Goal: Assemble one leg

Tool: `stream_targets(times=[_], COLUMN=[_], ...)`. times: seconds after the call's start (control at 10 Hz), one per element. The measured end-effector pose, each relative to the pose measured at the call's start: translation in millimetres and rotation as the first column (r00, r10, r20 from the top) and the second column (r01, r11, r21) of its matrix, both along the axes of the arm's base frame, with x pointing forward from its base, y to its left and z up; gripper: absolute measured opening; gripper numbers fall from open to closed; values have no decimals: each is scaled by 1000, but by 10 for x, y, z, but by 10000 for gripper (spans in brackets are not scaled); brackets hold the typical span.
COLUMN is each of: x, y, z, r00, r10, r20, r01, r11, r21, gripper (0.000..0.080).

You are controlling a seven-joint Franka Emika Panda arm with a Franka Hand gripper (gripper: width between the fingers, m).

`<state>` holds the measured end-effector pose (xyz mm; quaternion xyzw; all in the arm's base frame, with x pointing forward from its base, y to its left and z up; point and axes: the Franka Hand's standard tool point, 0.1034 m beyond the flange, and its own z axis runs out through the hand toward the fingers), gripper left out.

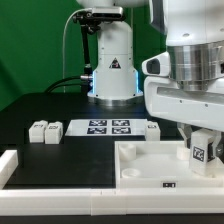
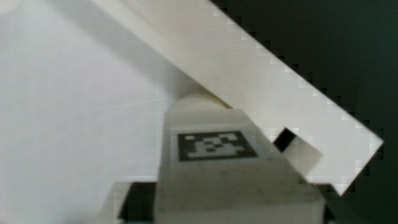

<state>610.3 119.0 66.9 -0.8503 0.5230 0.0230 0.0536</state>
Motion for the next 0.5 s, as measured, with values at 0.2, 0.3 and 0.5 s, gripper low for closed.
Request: stream_targets(times=[0.2, 0.3, 0.5], x=[0, 0, -1], y=[0, 0, 4], z=[0, 0, -1], r00=[997, 999, 1000], r10=[-72, -44, -1], r20=[-8, -5, 0], r01=[72, 44, 1], r11=[997, 999, 1000], r21=[2, 1, 1], gripper=[293, 303, 471])
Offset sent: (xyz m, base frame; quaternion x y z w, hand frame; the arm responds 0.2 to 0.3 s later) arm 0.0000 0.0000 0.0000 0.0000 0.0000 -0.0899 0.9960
